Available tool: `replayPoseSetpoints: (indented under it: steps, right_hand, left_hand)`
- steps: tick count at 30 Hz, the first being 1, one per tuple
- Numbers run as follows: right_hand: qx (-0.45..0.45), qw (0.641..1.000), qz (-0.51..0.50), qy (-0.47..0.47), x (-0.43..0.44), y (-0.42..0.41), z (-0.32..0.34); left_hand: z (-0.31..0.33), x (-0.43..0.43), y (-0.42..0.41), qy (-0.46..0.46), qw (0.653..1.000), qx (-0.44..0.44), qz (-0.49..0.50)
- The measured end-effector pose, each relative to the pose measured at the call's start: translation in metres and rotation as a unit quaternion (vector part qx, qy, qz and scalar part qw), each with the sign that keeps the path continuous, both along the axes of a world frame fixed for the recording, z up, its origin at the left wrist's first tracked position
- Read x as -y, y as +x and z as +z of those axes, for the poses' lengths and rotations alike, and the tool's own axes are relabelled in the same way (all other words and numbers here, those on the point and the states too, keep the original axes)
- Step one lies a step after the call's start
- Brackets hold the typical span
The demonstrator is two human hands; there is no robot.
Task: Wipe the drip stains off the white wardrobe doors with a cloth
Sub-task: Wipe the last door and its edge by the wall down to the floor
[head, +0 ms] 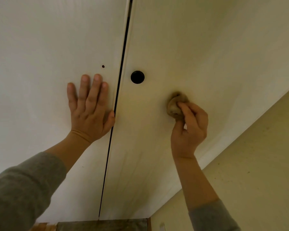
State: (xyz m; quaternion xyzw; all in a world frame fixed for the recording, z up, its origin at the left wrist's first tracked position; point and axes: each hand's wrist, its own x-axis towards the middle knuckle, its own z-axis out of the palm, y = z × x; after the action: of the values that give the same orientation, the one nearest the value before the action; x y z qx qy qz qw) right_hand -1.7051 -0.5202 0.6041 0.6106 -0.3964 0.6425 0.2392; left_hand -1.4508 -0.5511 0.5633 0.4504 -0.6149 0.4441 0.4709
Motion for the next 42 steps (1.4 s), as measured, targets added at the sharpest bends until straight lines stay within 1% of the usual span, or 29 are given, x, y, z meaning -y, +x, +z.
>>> replayPoseSetpoints:
  steps: [2,3,5,8,10,11,12,14,17,19,21,23,25,27,29,31,32,33,35,37,39,41,42]
  right_hand:
    - [-0.019,1.000,0.004,0.001,0.002,0.002,-0.028]
    - [-0.033,0.999,0.008,0.020,0.000,0.002,-0.049]
    - [-0.075,0.993,0.013,0.086,-0.009,-0.005,-0.096]
    - [-0.136,0.967,0.004,0.216,-0.028,-0.018,-0.156]
    - [-0.123,0.950,0.001,0.286,-0.040,-0.022,-0.170]
    - [-0.107,0.949,0.006,0.298,-0.044,-0.022,-0.167]
    - [-0.094,0.953,0.012,0.289,-0.046,-0.022,-0.158]
    - [-0.071,0.969,0.017,0.238,-0.046,-0.023,-0.126]
    - [-0.016,0.994,-0.014,0.111,-0.030,-0.028,-0.054]
    - [0.015,0.999,-0.014,0.042,-0.012,-0.033,-0.018]
    - [0.018,1.000,-0.018,0.009,0.001,-0.034,-0.011]
    - [0.001,0.999,-0.037,-0.001,0.004,-0.032,-0.033]
    - [-0.011,0.998,-0.044,0.033,-0.001,-0.033,-0.071]
    - [-0.030,0.993,-0.047,0.108,-0.011,-0.039,-0.114]
    - [-0.057,0.977,-0.053,0.198,-0.023,-0.048,-0.148]
    - [-0.055,0.957,-0.042,0.282,-0.036,-0.054,-0.161]
    - [-0.042,0.952,-0.031,0.300,-0.041,-0.054,-0.157]
    - [-0.027,0.955,-0.022,0.296,-0.043,-0.053,-0.147]
    - [0.004,0.970,-0.022,0.243,-0.045,-0.051,-0.110]
    - [0.036,0.989,-0.024,0.140,-0.039,-0.050,-0.060]
    - [0.044,0.997,-0.037,0.050,-0.022,-0.055,-0.018]
    - [0.050,0.998,-0.046,0.011,-0.003,-0.061,0.000]
    - [0.051,0.997,-0.054,0.001,0.004,-0.061,-0.002]
  left_hand:
    - [-0.001,0.001,0.000,0.001,1.000,0.001,0.005]
    - [-0.001,0.001,0.000,0.001,1.000,0.001,0.005]
    - [-0.002,0.002,0.000,0.000,1.000,0.003,0.009]
    - [-0.001,0.002,0.000,0.001,1.000,0.005,0.012]
    - [-0.001,0.001,0.000,0.003,1.000,0.005,0.009]
    - [-0.001,0.001,0.000,0.002,1.000,0.006,0.008]
    - [-0.001,0.001,0.000,0.001,1.000,0.007,0.008]
    - [-0.001,0.000,0.001,0.004,1.000,0.005,0.004]
    - [0.000,0.001,0.002,0.003,1.000,0.006,0.006]
    - [0.000,0.000,0.001,0.006,1.000,0.003,0.005]
    - [-0.002,0.000,0.001,0.004,1.000,0.003,0.003]
    - [-0.002,0.001,0.000,0.000,1.000,0.004,0.007]
    - [-0.002,0.003,0.001,-0.006,1.000,0.006,0.012]
    - [-0.001,0.003,0.001,-0.006,1.000,0.008,0.013]
    - [-0.001,0.002,0.002,0.000,1.000,0.007,0.010]
    - [-0.001,0.001,0.002,0.005,1.000,0.006,0.004]
    - [-0.001,0.000,0.002,0.005,1.000,0.007,0.004]
    - [-0.001,0.001,0.002,0.003,1.000,0.008,0.006]
    - [-0.002,0.002,0.002,0.003,1.000,0.007,0.006]
    - [-0.002,0.003,0.003,0.001,1.000,0.009,0.012]
    - [-0.002,0.003,0.002,0.004,1.000,0.010,0.011]
    - [-0.002,0.002,0.002,0.005,1.000,0.009,0.007]
    - [-0.002,0.002,0.001,0.002,1.000,0.009,0.006]
